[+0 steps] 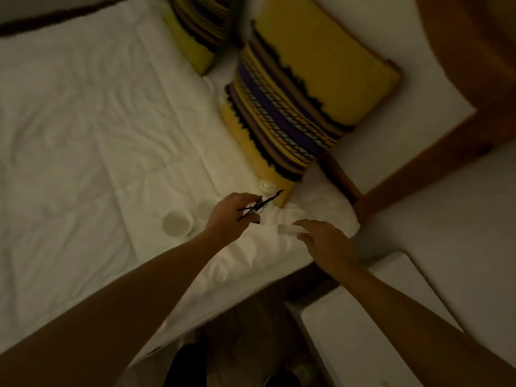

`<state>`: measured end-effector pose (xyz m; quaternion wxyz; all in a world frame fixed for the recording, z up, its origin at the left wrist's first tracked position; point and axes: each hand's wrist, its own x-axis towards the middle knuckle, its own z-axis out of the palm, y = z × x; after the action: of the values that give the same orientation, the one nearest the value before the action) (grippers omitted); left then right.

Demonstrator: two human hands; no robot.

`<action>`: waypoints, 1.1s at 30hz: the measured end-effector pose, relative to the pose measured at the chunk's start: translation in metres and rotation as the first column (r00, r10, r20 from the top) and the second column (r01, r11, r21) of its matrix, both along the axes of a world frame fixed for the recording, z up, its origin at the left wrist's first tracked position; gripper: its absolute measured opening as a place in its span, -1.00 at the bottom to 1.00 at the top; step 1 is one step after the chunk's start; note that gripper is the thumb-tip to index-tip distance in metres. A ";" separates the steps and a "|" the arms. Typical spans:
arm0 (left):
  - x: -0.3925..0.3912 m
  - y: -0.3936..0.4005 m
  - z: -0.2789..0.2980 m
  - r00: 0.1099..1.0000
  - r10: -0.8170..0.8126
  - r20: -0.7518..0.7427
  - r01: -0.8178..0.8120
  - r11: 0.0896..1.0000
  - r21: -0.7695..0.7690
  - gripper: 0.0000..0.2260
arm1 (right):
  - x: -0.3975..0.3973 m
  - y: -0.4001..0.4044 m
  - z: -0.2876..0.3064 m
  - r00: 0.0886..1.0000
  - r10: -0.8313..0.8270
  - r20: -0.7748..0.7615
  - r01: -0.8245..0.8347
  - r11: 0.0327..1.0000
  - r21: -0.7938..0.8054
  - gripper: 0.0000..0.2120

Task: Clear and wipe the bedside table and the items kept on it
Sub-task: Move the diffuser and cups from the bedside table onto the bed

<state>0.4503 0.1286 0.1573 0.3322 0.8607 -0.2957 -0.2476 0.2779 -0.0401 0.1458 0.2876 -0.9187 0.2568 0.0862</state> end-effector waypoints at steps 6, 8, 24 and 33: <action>0.082 0.137 0.007 0.964 0.266 0.019 -0.266 0.963 0.029 -0.62 | 0.113 0.085 0.010 0.976 0.216 0.007 -0.216 0.975 -0.055 -0.70; 0.101 0.181 0.004 0.936 0.349 0.043 -0.351 0.936 0.035 -0.63 | 0.145 0.117 0.009 0.959 0.282 0.006 -0.282 0.958 -0.055 -0.70; 0.117 0.345 -0.101 0.839 0.543 -0.015 -0.537 0.833 0.133 -0.65 | 0.257 0.286 -0.092 0.815 0.578 -0.032 -0.579 0.815 -0.015 -0.70; 0.115 0.318 -0.148 0.902 0.432 -0.022 -0.426 0.897 0.118 -0.71 | 0.271 0.269 -0.143 0.740 0.653 -0.161 -0.666 0.744 -0.043 -0.66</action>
<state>0.5652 0.4461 0.0096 0.3375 0.9155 -0.0766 -0.2049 0.5491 0.2286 0.0032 0.1750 -0.9549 -0.0625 0.2317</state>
